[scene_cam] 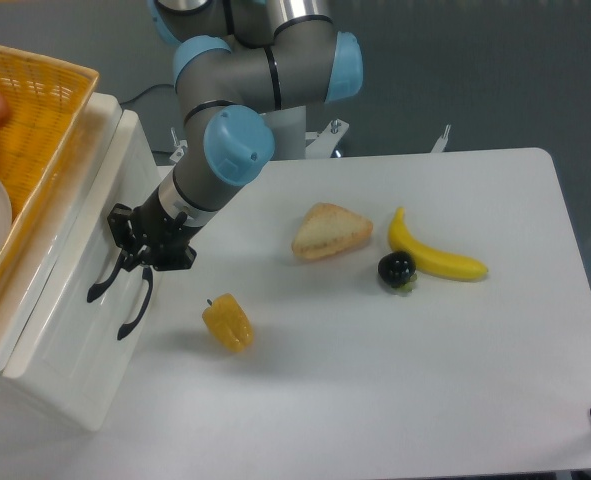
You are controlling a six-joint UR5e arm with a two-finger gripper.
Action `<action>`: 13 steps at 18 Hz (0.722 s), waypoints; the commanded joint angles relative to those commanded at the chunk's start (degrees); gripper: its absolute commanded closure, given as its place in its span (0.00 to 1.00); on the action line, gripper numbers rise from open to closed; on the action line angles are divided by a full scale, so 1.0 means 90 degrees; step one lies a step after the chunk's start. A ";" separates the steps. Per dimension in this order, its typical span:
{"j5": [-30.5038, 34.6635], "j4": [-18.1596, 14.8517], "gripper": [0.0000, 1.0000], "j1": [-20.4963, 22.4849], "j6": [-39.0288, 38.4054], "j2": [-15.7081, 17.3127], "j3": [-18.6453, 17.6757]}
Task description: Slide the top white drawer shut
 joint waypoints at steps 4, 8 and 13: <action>0.0019 0.0176 0.77 0.0078 0.0010 -0.0088 0.0068; 0.0068 0.0215 0.74 0.0438 0.0058 -0.0078 0.0107; 0.0379 0.0215 0.72 0.0937 0.0097 -0.0117 0.0429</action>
